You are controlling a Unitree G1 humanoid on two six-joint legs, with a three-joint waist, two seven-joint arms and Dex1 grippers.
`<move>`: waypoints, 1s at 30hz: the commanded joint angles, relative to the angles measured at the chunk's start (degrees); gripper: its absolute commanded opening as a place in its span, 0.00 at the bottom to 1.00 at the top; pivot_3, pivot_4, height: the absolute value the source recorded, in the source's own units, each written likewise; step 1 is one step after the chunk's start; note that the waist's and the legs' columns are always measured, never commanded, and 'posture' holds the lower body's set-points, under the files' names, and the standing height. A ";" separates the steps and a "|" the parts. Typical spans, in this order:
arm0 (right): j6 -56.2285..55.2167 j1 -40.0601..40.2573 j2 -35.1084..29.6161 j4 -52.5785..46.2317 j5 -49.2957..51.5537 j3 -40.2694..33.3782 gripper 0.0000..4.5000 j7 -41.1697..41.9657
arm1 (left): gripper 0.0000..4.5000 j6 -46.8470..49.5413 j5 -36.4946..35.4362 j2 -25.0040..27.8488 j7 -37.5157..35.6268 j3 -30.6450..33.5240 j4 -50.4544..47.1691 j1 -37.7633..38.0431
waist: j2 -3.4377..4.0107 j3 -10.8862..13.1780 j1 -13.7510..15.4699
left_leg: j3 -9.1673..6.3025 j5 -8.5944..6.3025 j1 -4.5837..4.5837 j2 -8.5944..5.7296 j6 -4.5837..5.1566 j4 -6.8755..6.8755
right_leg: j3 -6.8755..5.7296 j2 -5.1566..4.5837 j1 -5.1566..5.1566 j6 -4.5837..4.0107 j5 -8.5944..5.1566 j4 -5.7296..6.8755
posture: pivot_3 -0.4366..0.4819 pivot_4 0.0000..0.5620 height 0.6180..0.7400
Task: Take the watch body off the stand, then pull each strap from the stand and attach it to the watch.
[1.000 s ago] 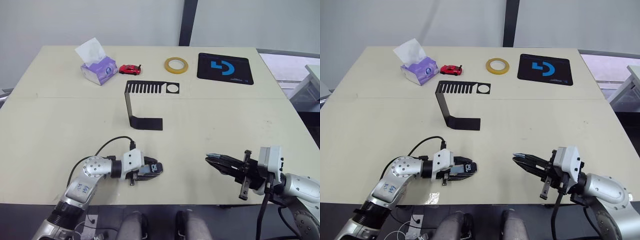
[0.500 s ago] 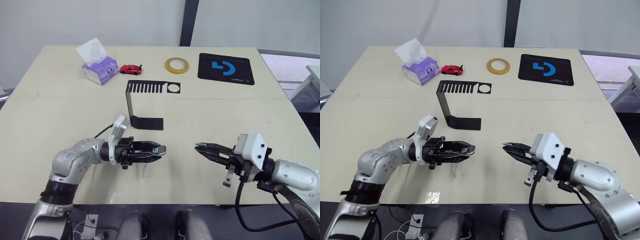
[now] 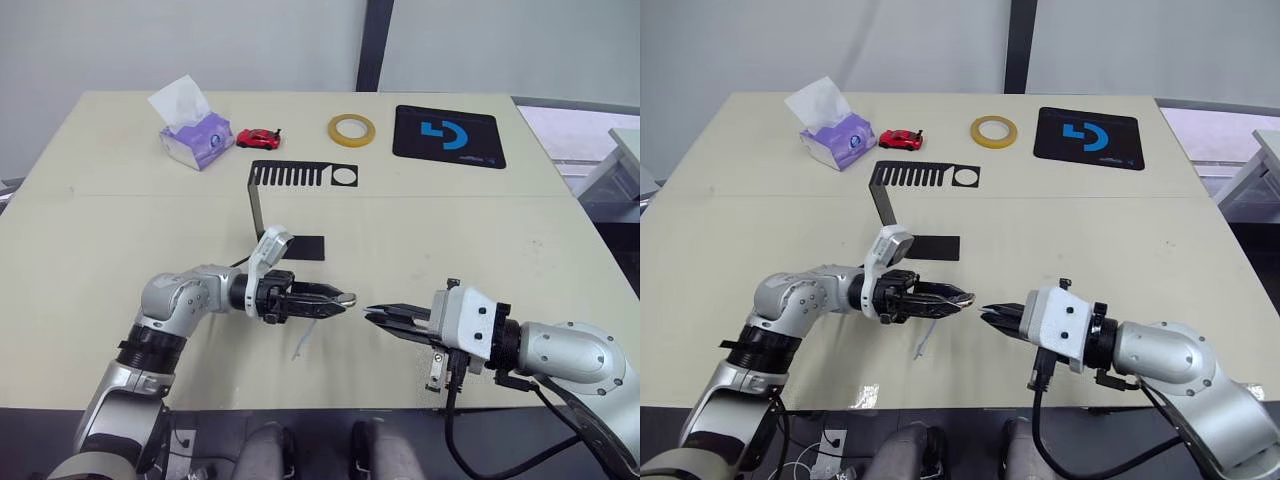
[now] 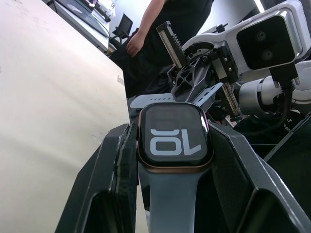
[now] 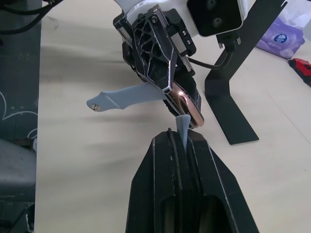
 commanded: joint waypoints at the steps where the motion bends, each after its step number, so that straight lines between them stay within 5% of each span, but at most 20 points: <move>1: -1.76 -0.27 0.36 -1.80 -1.56 0.03 0.00 -0.39 | 0.39 0.40 -0.29 0.13 -0.85 0.67 -1.78 0.20 | 0.00 0.00 0.03 | 0.00 0.00 0.00 0.00 0.00 0.01 | 0.00 -0.01 0.00 0.00 0.00 0.00 | 0.48 0.27 1.00; 30: -5.79 -0.53 2.56 1.38 -6.81 2.37 0.00 0.46 | 0.39 1.61 0.43 -2.21 2.94 1.03 -1.70 0.67 | 0.00 0.00 0.06 | -0.01 0.01 -0.01 -0.02 0.03 0.06 | 0.01 -0.05 0.01 0.00 0.00 0.03 | 0.48 0.27 1.00</move>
